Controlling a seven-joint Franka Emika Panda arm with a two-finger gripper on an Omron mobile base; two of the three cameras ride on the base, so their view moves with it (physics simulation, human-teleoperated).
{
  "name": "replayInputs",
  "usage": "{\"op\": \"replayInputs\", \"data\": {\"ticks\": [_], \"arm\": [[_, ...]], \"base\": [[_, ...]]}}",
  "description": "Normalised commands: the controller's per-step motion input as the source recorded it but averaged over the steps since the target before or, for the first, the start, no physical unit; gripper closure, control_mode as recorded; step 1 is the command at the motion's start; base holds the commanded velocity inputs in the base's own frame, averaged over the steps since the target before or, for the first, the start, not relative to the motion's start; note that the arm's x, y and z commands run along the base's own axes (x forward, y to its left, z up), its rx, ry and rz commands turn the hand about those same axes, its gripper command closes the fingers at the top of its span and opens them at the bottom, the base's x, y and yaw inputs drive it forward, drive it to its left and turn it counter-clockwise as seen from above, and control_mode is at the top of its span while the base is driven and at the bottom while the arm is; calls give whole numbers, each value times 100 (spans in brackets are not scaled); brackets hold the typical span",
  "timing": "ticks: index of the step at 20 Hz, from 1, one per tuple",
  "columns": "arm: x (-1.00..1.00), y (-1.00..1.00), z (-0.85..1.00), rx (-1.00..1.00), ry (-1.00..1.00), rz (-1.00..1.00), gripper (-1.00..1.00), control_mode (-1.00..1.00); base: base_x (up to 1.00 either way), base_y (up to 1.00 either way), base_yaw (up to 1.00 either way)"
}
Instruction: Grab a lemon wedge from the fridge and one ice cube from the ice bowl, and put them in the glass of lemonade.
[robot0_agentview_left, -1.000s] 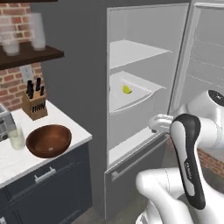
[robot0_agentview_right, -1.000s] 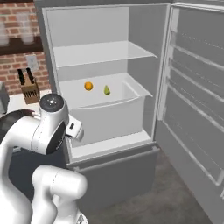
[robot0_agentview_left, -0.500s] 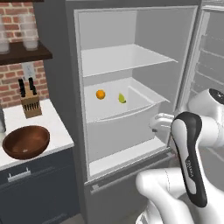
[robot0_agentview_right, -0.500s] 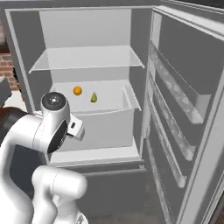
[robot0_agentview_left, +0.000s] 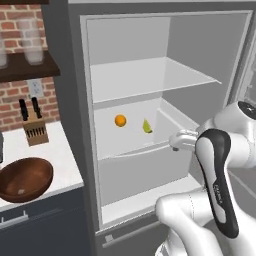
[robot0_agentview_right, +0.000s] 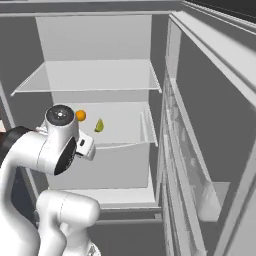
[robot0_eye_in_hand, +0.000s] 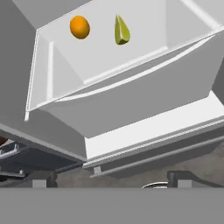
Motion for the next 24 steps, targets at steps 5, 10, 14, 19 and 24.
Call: {"op": "replayInputs", "data": {"ticks": [5, 10, 14, 19, 24], "arm": [[0, 0, 0, 0, 0, 0, -100, 100], [-19, -29, -12, 0, -6, 3, -100, -100], [-46, -7, -15, 0, -11, 12, -100, -100], [19, -4, -7, 0, -11, 12, -100, -100], [46, -10, -5, 0, -11, 9, -100, -100]], "base": [[59, -3, 0], [2, -6, 0], [0, 0, 0], [0, 0, 0], [0, 0, 0]]}}
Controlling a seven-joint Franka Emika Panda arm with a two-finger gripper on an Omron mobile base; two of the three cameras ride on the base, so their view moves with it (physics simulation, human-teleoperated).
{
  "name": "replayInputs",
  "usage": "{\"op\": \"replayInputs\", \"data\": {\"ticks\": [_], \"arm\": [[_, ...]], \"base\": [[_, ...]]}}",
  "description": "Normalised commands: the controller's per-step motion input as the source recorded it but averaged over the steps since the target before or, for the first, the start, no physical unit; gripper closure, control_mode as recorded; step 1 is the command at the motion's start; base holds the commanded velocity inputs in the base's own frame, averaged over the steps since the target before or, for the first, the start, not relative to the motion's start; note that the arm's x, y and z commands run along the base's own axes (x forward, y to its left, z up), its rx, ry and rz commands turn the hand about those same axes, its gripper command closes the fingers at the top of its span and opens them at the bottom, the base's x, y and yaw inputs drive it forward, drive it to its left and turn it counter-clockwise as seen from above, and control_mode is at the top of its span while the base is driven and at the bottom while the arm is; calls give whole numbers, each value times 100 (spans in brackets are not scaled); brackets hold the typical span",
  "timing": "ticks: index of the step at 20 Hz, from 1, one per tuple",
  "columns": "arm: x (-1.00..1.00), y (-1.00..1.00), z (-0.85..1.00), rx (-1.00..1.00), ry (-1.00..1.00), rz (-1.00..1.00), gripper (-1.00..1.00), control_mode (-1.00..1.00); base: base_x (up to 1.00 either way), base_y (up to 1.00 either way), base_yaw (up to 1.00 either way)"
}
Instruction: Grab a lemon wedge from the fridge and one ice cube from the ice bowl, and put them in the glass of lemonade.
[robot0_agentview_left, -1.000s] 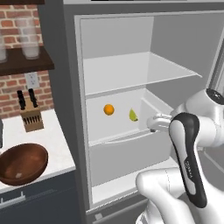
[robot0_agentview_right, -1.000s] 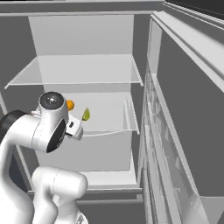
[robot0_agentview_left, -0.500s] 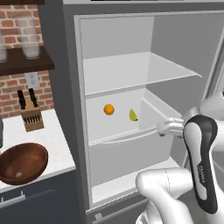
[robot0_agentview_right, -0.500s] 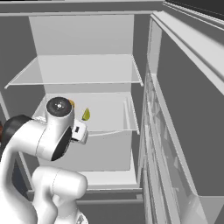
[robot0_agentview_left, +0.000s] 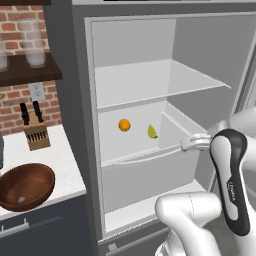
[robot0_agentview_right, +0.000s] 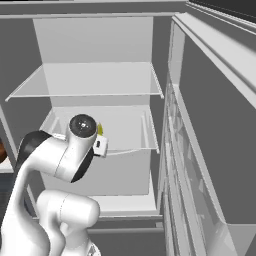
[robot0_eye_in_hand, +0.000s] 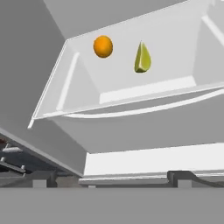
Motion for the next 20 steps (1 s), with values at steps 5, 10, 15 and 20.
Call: {"op": "replayInputs", "data": {"ticks": [5, 10, 15, 20], "arm": [[48, 3, 0, -3, -5, 4, -100, -100], [87, 20, -8, -10, -1, 0, -100, -100], [77, 11, -9, -8, 0, 0, -100, -100], [22, -4, -29, 0, 0, 0, -100, -100]], "base": [[0, 0, 0], [0, 0, 0], [0, 0, 0], [0, 0, 0]]}}
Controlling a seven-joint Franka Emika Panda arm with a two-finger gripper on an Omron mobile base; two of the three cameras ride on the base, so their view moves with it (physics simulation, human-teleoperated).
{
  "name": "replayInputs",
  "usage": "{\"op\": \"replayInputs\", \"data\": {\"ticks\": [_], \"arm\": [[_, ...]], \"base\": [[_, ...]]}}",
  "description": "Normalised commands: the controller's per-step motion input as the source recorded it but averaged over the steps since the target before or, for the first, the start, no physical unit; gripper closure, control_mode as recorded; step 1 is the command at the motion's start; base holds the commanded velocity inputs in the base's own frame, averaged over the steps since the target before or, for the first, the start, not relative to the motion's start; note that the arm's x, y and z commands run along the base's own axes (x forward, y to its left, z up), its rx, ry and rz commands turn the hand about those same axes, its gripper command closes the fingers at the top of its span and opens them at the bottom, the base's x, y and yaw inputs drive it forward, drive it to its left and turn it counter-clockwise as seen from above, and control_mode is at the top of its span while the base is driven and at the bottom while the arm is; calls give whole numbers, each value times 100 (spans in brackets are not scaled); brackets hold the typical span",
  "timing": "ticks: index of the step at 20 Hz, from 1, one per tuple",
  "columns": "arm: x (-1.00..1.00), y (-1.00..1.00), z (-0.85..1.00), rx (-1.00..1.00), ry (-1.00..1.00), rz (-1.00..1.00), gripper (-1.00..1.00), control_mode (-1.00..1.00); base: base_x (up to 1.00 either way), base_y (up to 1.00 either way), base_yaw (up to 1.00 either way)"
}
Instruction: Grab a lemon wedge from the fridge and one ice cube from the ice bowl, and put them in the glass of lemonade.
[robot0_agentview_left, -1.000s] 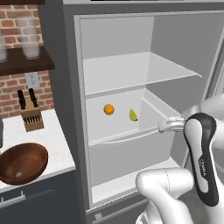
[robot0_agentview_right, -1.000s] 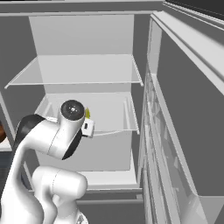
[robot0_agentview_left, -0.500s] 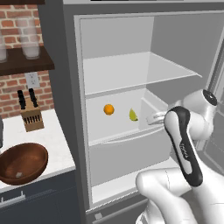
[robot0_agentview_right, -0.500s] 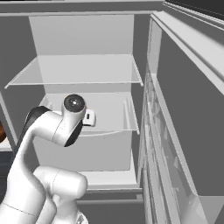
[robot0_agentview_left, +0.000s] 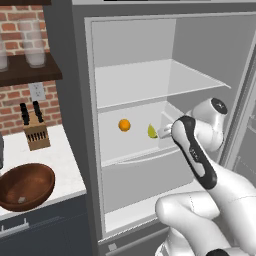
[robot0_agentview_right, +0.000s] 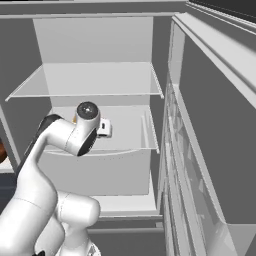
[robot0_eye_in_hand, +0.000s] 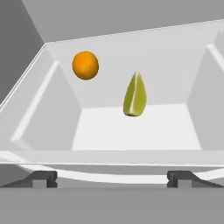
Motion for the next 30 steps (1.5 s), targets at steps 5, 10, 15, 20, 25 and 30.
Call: {"op": "replayInputs", "data": {"ticks": [5, 10, 15, 20, 25, 30], "arm": [[21, -1, -24, -1, 0, 0, -100, -100], [33, 0, -25, -3, 0, 0, -100, -100], [36, 0, -24, -3, 0, 0, -100, -100], [25, 0, 0, -4, 0, 0, -100, -100], [16, 0, 0, -3, 0, 0, -100, -100], [5, 6, -3, 0, 0, 0, -100, -100]], "base": [[0, 0, 0], [0, 0, 0], [0, 0, 0], [0, 0, 0], [0, 0, 0], [0, 0, 0]]}}
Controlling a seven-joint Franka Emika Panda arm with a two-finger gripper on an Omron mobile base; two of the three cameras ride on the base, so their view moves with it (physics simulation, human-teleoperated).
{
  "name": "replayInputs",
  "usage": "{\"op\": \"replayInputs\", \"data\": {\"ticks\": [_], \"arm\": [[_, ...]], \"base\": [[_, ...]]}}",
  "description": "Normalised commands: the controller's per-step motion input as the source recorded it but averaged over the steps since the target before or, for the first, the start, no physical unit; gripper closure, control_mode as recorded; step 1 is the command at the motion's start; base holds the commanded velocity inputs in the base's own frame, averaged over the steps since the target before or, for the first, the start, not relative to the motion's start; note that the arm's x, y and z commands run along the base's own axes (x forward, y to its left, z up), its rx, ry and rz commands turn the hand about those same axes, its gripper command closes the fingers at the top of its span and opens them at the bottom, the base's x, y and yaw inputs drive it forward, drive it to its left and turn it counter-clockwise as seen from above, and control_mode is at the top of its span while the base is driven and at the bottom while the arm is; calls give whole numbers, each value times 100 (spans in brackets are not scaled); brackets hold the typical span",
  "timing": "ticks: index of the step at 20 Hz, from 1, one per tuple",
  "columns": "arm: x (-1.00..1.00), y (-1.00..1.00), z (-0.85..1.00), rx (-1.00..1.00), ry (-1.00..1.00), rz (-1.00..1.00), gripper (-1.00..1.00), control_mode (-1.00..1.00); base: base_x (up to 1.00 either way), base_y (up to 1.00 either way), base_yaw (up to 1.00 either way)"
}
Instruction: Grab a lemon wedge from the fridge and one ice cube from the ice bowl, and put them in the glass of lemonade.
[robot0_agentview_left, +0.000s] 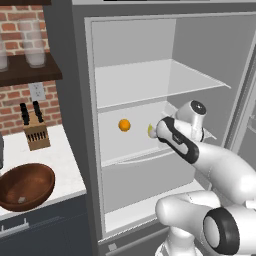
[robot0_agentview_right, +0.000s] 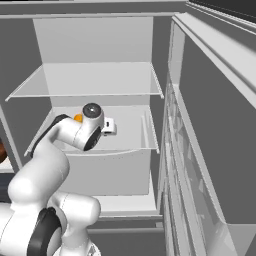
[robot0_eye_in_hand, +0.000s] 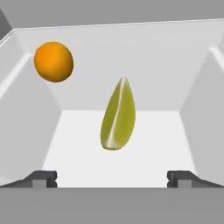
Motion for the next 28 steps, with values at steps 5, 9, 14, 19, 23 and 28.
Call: {"op": "replayInputs", "data": {"ticks": [5, 9, 14, 19, 23, 28], "arm": [[0, 5, -3, 0, -1, -1, -100, -100], [0, 0, -16, 0, -7, -3, -100, -100], [1, 4, -13, 0, -6, -3, -100, -100], [13, 7, -2, 0, 0, -1, -100, -100], [33, 3, 0, 0, 0, 0, -100, -100], [32, 0, 0, 0, 0, 0, -100, -100]], "base": [[0, 0, 0], [0, 0, 0], [0, 0, 0], [0, 0, 0], [0, 0, 0], [0, 0, 0]]}}
